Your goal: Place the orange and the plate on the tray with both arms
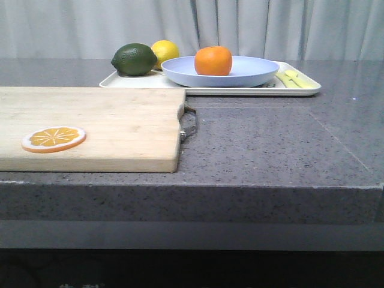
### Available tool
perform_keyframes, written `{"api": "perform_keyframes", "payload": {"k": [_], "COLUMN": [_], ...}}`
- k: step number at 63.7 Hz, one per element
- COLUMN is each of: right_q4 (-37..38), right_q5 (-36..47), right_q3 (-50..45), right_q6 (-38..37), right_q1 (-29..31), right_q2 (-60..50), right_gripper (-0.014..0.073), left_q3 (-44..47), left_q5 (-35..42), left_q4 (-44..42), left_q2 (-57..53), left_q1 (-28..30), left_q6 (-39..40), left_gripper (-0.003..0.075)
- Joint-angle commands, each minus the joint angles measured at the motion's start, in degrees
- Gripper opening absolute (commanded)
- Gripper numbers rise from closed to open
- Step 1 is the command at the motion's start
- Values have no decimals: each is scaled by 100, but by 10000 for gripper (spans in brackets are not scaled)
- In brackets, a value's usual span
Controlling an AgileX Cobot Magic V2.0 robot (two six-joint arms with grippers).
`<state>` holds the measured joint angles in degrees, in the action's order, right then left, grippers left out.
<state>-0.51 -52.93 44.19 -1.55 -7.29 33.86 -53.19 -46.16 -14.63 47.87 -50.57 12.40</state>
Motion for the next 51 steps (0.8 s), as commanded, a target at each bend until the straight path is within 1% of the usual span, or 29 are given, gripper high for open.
{"api": "perform_keyframes", "payload": {"k": [1,7,14,19,25,30,42,45,51], "right_q4": [92,92,87,87,87,87,87,87,87], "right_q5": [509,478,494,499,499,481,474,474,433], "right_q3": [-165,-312,-334,-334,-334,-334,-334,-334,-334], "right_q6": [69,69,69,69,69,69,69,69,69], "right_q1": [15,15,15,15,15,15,15,15,15], "right_q2": [-389,-658,-728,-728,-728,-728,-728,-728,-728], "right_gripper": [371,371,371,365,293,185,-37,-74,-68], "left_q3": [-161,-161,-161,-161,-161,-161,-161,-161,-161], "left_q5": [315,315,315,315,315,315,315,315,315], "left_q4": [-65,-65,-65,-65,-65,-65,-65,-65,-65], "left_q2": [-39,-39,-39,-39,-39,-39,-39,-39,-39], "left_q1": [15,15,15,15,15,15,15,15,15], "left_q6": [49,49,49,49,49,49,49,49,49], "left_gripper": [600,600,598,564,475,374,130,83,-11]}}
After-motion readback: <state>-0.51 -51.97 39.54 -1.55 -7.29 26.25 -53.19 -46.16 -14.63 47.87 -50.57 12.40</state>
